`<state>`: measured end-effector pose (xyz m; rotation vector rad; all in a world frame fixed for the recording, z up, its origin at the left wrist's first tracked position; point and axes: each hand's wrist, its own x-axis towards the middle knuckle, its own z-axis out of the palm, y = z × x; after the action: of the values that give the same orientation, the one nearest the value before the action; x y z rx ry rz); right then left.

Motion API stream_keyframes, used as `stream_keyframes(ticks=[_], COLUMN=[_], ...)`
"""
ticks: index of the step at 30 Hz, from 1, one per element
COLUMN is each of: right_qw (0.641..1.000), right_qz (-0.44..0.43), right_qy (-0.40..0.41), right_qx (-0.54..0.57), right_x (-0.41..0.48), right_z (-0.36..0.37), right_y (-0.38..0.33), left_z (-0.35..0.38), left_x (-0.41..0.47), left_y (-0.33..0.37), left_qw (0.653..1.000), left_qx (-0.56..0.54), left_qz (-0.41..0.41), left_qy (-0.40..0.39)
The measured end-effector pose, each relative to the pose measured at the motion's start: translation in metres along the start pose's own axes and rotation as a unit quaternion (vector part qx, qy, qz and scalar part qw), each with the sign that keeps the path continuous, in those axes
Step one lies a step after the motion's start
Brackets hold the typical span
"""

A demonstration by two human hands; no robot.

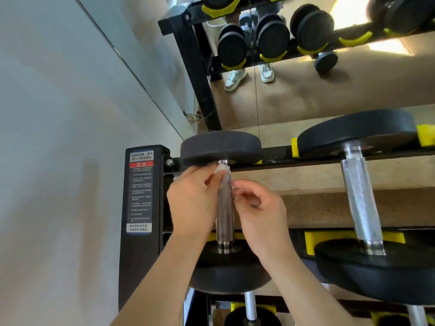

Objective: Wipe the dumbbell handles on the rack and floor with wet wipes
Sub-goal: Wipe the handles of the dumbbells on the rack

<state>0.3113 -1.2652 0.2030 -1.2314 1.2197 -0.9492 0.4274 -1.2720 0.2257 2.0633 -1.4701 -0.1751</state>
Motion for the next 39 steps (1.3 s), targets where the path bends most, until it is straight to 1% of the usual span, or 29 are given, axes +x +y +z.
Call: stream_keyframes(ticks=[1,2,3,4,5,6,7,8,9,10,12,14,15,17,19,20,22,24,25,26,28,29,30,32,34,35,36,38,39], right_qw=[1.000,1.000,0.999,0.999,1.000,1.000,1.000,1.000,0.999,0.999,0.997,0.992,0.988,0.976,0.976,0.981,0.999,0.990,0.980,0.975,0.972,0.972,0.975,0.973,0.953,0.949,0.954,0.974,0.979], right_qz=[0.009,0.014,0.018,0.017,0.013,0.008,0.007,0.011,0.019,0.028,0.051,0.077,0.094,0.119,0.105,0.085,0.010,-0.064,-0.080,-0.088,-0.101,-0.100,-0.090,-0.064,-0.045,-0.045,-0.053,-0.063,-0.066], right_qy=[0.005,0.014,0.021,0.023,0.022,0.022,0.023,0.022,0.019,0.014,-0.003,-0.019,-0.021,-0.022,-0.024,-0.022,0.005,0.037,0.058,0.082,0.132,0.143,0.130,0.048,-0.058,-0.085,-0.080,-0.014,0.004], right_qx=[0.007,0.014,0.019,0.018,0.016,0.014,0.014,0.017,0.024,0.032,0.058,0.095,0.123,0.181,0.191,0.170,0.043,-0.121,-0.171,-0.188,-0.168,-0.155,-0.158,-0.218,-0.293,-0.299,-0.284,-0.215,-0.192], right_x=[0.001,0.002,0.004,0.006,0.007,0.009,0.010,0.011,0.011,0.012,0.013,0.018,0.020,0.023,0.024,0.023,0.026,0.032,0.036,0.039,0.043,0.041,0.038,0.022,0.006,0.006,0.011,0.031,0.037], right_z=[0.000,-0.001,-0.002,-0.001,0.000,0.001,0.002,0.002,0.003,0.003,0.001,0.000,0.000,-0.002,-0.002,-0.001,0.003,0.010,0.013,0.017,0.022,0.022,0.019,0.006,-0.009,-0.013,-0.014,-0.010,-0.007], right_y=[0.001,0.002,0.003,0.004,0.004,0.004,0.005,0.007,0.008,0.009,0.009,0.008,0.007,0.007,0.005,0.002,-0.001,0.000,0.001,0.001,0.002,0.002,0.005,0.013,0.018,0.017,0.014,0.004,-0.001], left_z=[0.000,0.002,0.003,0.004,0.004,0.003,0.005,0.008,0.011,0.012,0.013,0.010,0.008,-0.002,-0.015,-0.022,-0.034,-0.044,-0.049,-0.053,-0.055,-0.054,-0.052,-0.050,-0.045,-0.043,-0.041,-0.038,-0.036], left_x=[0.003,0.006,0.007,0.005,0.002,0.000,-0.003,-0.006,-0.008,-0.007,-0.004,0.002,0.007,0.012,0.009,0.006,-0.006,-0.024,-0.036,-0.049,-0.078,-0.092,-0.103,-0.115,-0.119,-0.120,-0.120,-0.122,-0.124], left_y=[0.006,0.009,0.012,0.012,0.012,0.011,0.010,0.009,0.010,0.012,0.017,0.018,0.018,0.015,0.012,0.012,0.012,0.008,0.006,0.002,-0.001,-0.001,0.000,0.003,0.000,0.001,0.000,-0.001,-0.002], left_qw=[0.993,0.977,0.967,0.970,0.984,0.998,0.996,0.980,0.964,0.953,0.926,0.890,0.878,0.878,0.908,0.932,0.974,0.983,0.982,0.982,0.984,0.984,0.986,0.989,0.991,0.991,0.991,0.992,0.992], left_qx=[-0.069,-0.119,-0.134,-0.121,-0.079,-0.014,0.060,0.131,0.184,0.221,0.284,0.335,0.342,0.318,0.253,0.203,0.088,0.004,-0.016,-0.025,-0.009,-0.004,-0.008,-0.017,-0.039,-0.053,-0.063,-0.079,-0.084], left_qz=[-0.094,-0.175,-0.213,-0.203,-0.148,-0.051,0.058,0.147,0.187,0.199,0.239,0.296,0.317,0.330,0.293,0.246,0.107,-0.007,-0.044,-0.065,-0.075,-0.068,-0.057,-0.042,-0.036,-0.039,-0.042,-0.040,-0.039], left_qy=[0.011,0.027,0.046,0.057,0.052,0.033,0.009,-0.012,-0.036,-0.052,-0.066,-0.090,-0.105,-0.139,-0.161,-0.171,-0.182,-0.184,-0.181,-0.174,-0.164,-0.162,-0.158,-0.142,-0.127,-0.116,-0.107,-0.094,-0.089])
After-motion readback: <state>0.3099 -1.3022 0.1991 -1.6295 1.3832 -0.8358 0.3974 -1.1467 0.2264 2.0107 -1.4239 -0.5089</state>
